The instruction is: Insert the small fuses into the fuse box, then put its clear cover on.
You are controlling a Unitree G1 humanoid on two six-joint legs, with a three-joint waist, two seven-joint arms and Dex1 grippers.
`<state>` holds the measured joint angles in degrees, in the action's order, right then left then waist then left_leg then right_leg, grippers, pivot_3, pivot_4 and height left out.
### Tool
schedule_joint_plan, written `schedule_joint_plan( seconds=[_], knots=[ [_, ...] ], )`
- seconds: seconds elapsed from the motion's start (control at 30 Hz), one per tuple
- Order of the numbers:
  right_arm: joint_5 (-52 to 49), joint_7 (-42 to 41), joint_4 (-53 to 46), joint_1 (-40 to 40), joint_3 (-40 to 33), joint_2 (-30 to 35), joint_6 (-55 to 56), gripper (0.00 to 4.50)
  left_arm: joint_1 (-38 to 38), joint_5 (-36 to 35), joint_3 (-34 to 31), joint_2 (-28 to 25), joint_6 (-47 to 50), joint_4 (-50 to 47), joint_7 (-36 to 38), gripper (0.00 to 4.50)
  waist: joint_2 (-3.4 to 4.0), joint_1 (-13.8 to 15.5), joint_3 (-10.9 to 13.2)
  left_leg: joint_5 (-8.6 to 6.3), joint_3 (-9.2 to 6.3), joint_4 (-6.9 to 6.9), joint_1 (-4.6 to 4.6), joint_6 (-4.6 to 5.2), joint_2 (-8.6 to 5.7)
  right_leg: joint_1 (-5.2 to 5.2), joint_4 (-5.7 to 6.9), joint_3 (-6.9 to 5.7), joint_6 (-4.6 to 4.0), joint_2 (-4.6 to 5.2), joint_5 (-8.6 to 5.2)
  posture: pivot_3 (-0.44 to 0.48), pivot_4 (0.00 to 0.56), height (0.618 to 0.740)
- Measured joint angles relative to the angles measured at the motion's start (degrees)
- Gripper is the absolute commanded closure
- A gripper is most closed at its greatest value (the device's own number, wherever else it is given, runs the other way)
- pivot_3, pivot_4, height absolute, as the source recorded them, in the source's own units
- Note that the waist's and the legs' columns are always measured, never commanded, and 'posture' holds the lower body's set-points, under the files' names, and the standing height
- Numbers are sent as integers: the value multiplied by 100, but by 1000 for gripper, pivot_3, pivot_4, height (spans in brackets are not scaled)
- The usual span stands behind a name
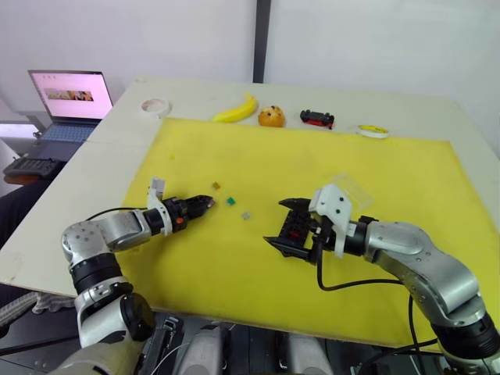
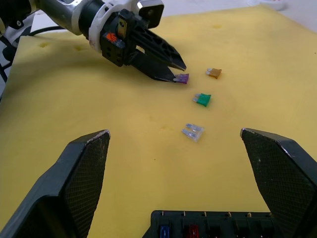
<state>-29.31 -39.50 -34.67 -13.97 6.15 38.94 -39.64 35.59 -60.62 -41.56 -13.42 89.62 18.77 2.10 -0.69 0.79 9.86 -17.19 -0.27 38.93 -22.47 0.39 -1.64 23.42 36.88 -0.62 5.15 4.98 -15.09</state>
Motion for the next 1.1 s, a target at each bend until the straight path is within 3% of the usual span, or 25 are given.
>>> schedule_joint_plan(
  seconds=[0.03, 0.6, 0.9, 1.1],
  knots=[
    [-14, -2, 0, 0, -3, 0, -1, 0, 8, 5, -4, 22, 6, -39, -12, 4454, 0, -3, 0, 0, 0, 0, 0, 0, 0, 0, 0, 0, 0, 0, 0, 0, 150, 740],
    [-130, 25, -2, 11, -135, -2, -62, 0, 43, -56, -193, -79, 223, -87, 74, 4454, -2, -18, 2, 0, 0, -6, 0, 0, 1, 4, 0, 0, 0, -3, 0, 0, 150, 740],
    [-1200, 543, -181, 185, -816, -556, -736, 0, -156, -1517, 373, -628, 243, -793, 416, 4454, -13, -11, 9, 6, -1, -17, -12, -12, 6, 19, -3, 1, -1, 1, 0, 0, 150, 740],
    [-2679, 1741, -193, -34, -1225, -1536, -1435, 0, 83, -2895, 841, -334, -123, -1139, 8, 4454, -13, -10, 9, 0, -3, -19, -23, -2, 6, 28, -8, 1, -1, 3, 0, 0, 150, 740]
  ],
)
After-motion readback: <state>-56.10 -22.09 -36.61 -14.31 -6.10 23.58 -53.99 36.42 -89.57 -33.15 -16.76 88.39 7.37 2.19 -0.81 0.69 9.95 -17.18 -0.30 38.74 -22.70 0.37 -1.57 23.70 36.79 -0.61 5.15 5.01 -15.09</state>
